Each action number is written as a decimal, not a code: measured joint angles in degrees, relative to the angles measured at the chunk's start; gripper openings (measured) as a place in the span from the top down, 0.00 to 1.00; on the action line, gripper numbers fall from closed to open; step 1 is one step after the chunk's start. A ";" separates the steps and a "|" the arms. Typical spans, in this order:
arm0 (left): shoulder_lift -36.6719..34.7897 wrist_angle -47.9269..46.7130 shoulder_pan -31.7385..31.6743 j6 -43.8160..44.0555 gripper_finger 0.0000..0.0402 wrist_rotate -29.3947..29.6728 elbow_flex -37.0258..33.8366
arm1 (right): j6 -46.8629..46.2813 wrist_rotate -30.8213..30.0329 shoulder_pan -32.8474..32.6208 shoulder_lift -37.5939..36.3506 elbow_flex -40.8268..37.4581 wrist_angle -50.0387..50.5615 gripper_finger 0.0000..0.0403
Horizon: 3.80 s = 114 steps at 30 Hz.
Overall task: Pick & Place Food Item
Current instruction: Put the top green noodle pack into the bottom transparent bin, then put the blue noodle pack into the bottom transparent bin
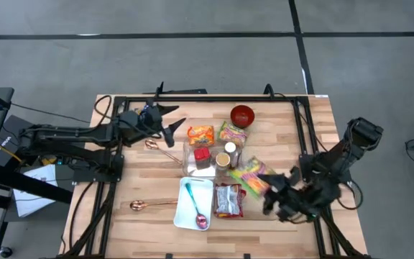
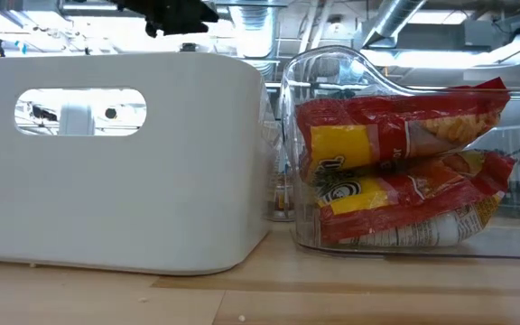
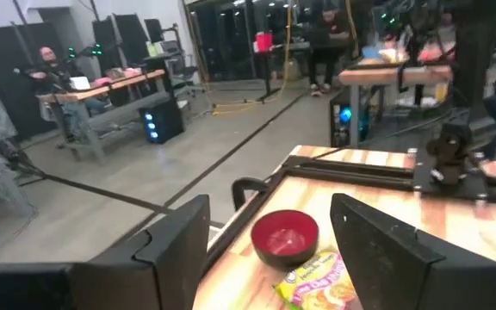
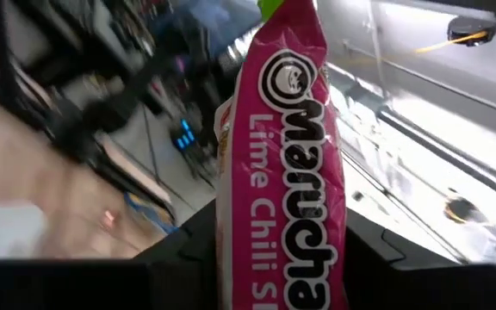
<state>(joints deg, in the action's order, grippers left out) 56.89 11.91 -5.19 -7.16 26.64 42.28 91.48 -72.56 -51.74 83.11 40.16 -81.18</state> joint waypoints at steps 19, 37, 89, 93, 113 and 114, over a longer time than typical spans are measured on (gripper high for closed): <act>-4.30 12.52 4.21 4.58 0.41 -0.54 -8.43 | -43.17 -8.96 -17.96 0.04 -8.58 10.04 0.62; -4.29 14.72 6.80 4.52 0.41 -4.52 -8.41 | -73.64 6.89 -12.86 -1.08 -8.92 54.78 0.64; 3.93 19.60 5.44 -1.98 0.41 -5.69 -8.33 | -83.85 29.70 -0.70 -22.00 -6.40 85.48 0.39; 3.93 19.30 5.51 -5.13 0.41 -5.69 -8.33 | -83.63 18.44 -4.95 -24.57 -6.01 85.67 0.39; 2.46 -1.32 -2.11 -13.34 0.41 -1.35 -8.43 | -98.46 -6.65 9.45 -39.02 -6.01 93.77 0.39; 2.47 -0.17 -3.45 -12.98 0.41 -0.18 -8.43 | -98.88 -6.43 10.80 -39.26 -6.01 94.19 0.39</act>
<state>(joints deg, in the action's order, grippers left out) 59.35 11.74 -8.65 -20.14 26.46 33.85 -7.40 -78.99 -40.94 43.85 34.15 13.01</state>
